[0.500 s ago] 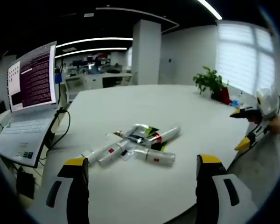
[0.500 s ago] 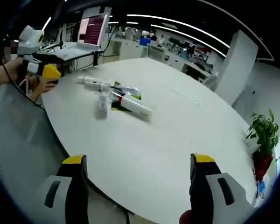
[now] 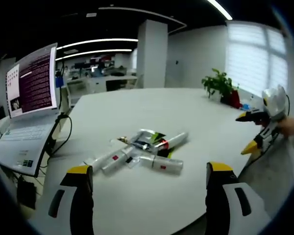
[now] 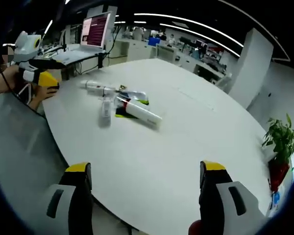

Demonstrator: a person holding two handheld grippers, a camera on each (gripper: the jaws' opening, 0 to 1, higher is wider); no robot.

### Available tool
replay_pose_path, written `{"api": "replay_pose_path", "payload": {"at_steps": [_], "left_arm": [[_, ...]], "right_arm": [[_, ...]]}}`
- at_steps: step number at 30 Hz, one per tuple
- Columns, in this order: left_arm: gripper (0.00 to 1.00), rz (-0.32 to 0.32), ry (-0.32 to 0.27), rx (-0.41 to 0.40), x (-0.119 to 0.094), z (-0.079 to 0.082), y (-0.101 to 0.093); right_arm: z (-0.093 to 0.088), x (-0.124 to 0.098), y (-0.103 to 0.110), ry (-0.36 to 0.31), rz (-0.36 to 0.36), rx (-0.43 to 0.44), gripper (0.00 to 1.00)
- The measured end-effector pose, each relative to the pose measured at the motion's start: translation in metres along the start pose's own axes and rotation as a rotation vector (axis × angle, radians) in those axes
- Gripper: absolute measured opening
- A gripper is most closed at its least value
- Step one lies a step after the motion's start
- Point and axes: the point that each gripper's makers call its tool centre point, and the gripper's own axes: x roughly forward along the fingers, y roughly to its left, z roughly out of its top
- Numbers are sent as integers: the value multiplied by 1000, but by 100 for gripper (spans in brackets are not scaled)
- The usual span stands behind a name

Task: Arrange the skincare products in the storage area until every visible bottle or jar stands upright without overlapping.

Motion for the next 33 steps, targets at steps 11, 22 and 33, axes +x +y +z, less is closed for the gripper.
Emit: {"api": "replay_pose_path", "payload": {"at_steps": [11,22,33], "left_arm": [[89,-14,4,7,8,1,1],[89,-28,21,9,9,-4,1],[89,-28,24,6,8,-5,1]], "right_arm": [[9,12,1,4,29,-41,90],[13,27,1,23,56,-71,90],[24,45,5,29,92,-116,90]]}}
